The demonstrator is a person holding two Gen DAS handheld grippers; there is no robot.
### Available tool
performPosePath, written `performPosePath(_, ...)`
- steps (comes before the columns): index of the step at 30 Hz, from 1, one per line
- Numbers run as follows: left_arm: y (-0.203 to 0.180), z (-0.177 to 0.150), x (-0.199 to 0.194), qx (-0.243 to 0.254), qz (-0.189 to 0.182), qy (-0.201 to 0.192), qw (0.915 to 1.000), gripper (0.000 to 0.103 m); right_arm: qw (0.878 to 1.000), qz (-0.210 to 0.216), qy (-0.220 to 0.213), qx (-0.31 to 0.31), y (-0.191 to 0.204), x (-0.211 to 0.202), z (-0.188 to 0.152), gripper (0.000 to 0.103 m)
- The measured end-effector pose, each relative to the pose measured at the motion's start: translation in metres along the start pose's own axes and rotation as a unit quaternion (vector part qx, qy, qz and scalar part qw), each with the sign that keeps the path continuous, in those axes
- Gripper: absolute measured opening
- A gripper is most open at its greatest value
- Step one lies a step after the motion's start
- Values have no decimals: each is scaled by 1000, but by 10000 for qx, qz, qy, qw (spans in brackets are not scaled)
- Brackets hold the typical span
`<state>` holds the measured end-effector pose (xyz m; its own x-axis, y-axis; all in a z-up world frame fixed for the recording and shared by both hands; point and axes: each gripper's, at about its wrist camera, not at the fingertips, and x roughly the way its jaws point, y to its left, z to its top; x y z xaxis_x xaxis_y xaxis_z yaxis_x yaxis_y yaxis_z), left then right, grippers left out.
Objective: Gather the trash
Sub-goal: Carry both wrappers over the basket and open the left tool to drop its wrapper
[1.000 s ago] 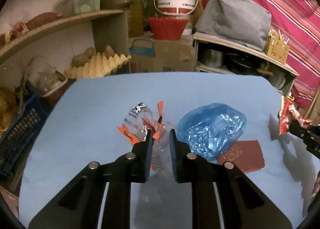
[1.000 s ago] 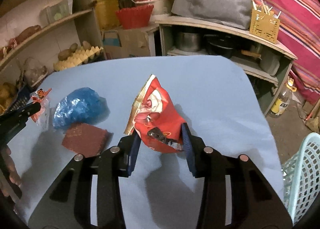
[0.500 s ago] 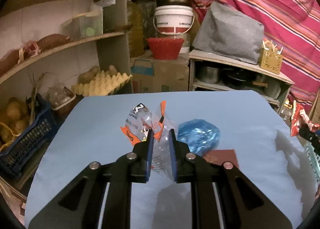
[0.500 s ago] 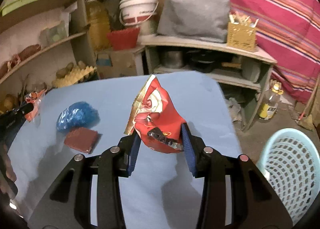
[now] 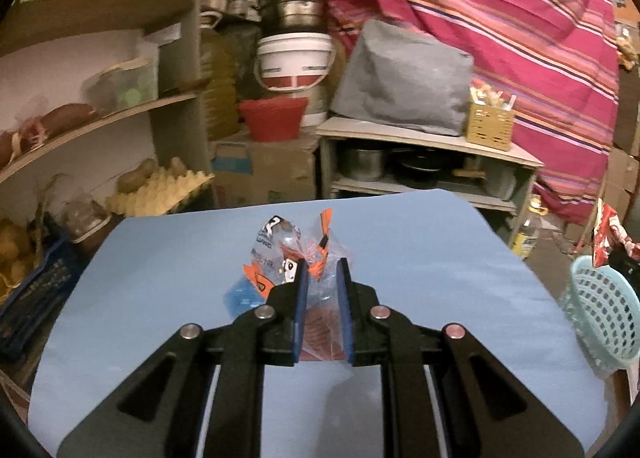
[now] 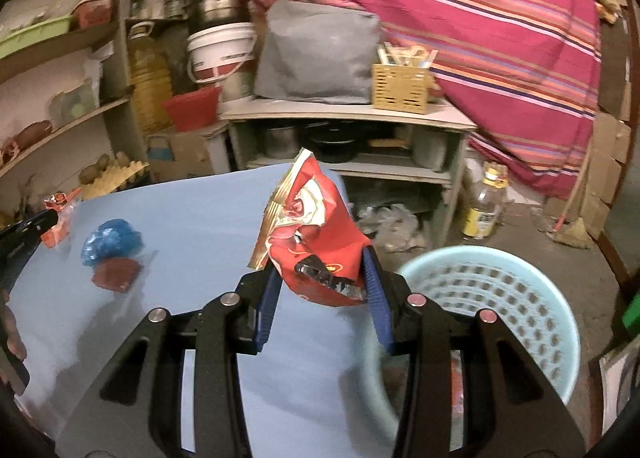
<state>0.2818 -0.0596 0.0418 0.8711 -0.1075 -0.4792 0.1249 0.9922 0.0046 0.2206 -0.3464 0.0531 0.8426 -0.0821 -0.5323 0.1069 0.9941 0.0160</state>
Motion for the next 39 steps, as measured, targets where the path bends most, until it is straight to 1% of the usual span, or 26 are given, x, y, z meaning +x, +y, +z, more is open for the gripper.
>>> performPosePath(7,-66,-1,-3,361,-377,-58,9986,14,9991,-260,-26,343,-53,-19,-10,41)
performPosePath(9,-86,-1,-7,397,-537,-94,9977,14,9987,-293,-47,407,-64,-25,-12,41)
performPosePath(13,-123,4,-10,356,-981,-27,9945,14,9981,-458,4,402,-83,-29,-18,41)
performPosePath(18,-173,9,-17,566,-1352,-103,9891,14,9967,-620,150,511,-113,-30,-27,41)
performPosePath(22,-216,13,-17,605,-1685,-77,9838,14,9947,-749,231,669,-134,-30,-32,41)
performPosePath(26,-256,16,-17,747,-1915,-105,9786,14,9927,-830,261,834,-152,-32,-35,41)
performPosePath(28,-269,17,-16,789,-2010,-85,9764,14,9920,-839,278,907,-159,-32,-36,41)
performPosePath(31,-294,16,-10,872,-2144,-27,9728,14,9908,-855,332,992,-167,-28,-37,42)
performPosePath(34,-312,13,1,957,-2196,94,9708,14,9889,-868,399,1137,-180,-25,-39,42)
performPosePath(38,-339,4,20,967,-2443,446,9638,14,9864,-924,406,1299,-195,-26,-40,42)
performPosePath(39,-345,2,24,992,-2497,527,9618,16,9859,-930,403,1332,-197,-27,-41,42)
